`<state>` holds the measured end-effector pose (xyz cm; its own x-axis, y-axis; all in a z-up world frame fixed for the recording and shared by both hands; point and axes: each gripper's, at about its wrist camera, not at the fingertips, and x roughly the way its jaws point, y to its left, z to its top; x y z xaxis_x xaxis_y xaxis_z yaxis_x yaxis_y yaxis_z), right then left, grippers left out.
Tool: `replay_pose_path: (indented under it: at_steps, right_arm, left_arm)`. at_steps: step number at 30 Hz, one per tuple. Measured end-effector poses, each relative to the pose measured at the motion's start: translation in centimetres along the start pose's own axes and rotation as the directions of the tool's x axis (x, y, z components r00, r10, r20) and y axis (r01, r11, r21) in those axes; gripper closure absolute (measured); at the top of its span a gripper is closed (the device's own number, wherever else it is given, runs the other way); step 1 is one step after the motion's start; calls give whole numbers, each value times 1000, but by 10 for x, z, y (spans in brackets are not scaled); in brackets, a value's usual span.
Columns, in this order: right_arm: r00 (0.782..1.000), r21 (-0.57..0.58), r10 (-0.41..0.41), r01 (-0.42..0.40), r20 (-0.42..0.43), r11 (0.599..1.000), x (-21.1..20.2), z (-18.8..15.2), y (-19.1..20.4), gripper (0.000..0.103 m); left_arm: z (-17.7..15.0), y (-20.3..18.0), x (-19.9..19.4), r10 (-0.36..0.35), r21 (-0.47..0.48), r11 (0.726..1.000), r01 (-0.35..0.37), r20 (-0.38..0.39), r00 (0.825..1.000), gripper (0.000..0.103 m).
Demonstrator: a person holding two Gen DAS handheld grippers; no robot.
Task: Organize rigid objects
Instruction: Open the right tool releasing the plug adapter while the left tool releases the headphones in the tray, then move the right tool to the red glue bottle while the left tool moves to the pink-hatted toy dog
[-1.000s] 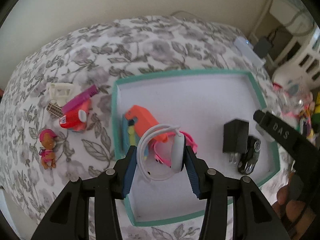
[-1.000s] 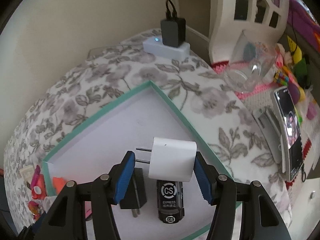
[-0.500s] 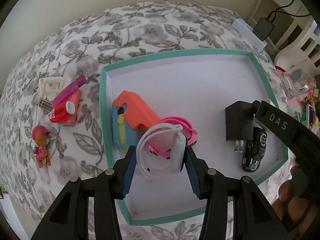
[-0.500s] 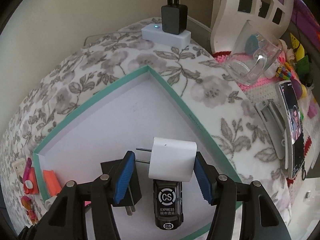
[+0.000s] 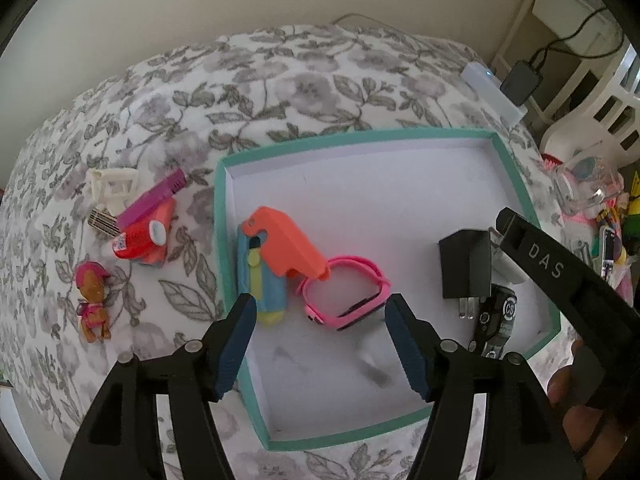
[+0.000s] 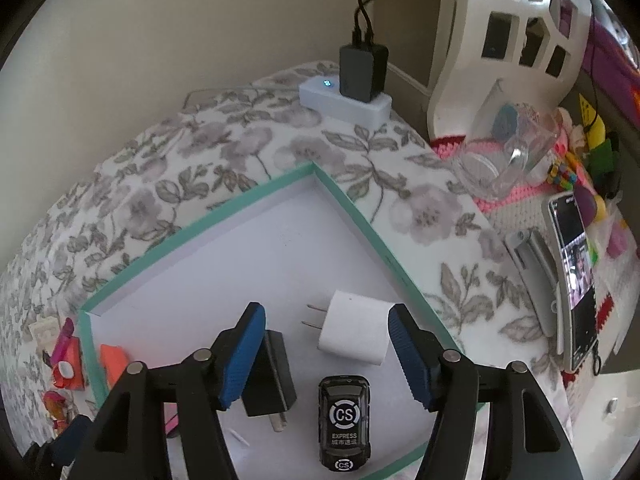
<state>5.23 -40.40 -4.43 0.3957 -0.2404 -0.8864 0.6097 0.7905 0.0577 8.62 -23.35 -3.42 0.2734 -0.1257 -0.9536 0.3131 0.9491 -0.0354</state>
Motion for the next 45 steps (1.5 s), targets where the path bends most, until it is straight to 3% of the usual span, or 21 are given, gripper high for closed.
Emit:
replay_pose_path:
  at_steps: [5,7,8,13,16,19,22,24,31,33,45]
  right_arm:
    - [999,-40,17,-15,39,999,-10,1,12,35]
    - [999,-68,29,-26,43,997,-12,-1,19,35]
    - [998,-86,41,-37,41,996,-12,-2,25,35]
    - [994,-133,112,-111,1,985,-11,-12,47,32]
    - [988,-156,155,-157,-23,975,-11,-19,62,32]
    - [981,-167,188,-193,-45,967,-11,-25,72,30]
    - [979,-187,197,-205,-57,961,-11,-30,82,18]
    - [978,-194,202,-210,-59,958,-12,-31,84,17]
    - [975,-226,214,-224,-66,948,-13,-36,96,15]
    - [974,-239,216,-226,-67,944,-14,-39,102,2]
    - [953,-326,294,-300,-68,897,-29,-51,161,1]
  left_arm:
    - [6,18,-8,0,-58,998,1,25,1000,32]
    - [8,27,-9,9,-89,996,-6,30,999,24]
    - [10,34,-10,19,-111,994,-15,36,999,19]
    - [13,65,-12,75,-193,979,-64,49,996,19]
    - [12,85,-10,108,-245,965,-93,45,993,10]
    - [10,101,-7,133,-284,951,-118,35,990,9]
    - [9,120,-4,146,-332,934,-130,23,989,9]
    - [9,130,-4,154,-354,925,-138,18,988,9]
    - [8,185,-6,184,-459,873,-163,-1,983,9]
    - [6,202,-7,200,-489,854,-179,-8,980,9]
    - [-10,286,-18,266,-617,754,-226,-29,964,9]
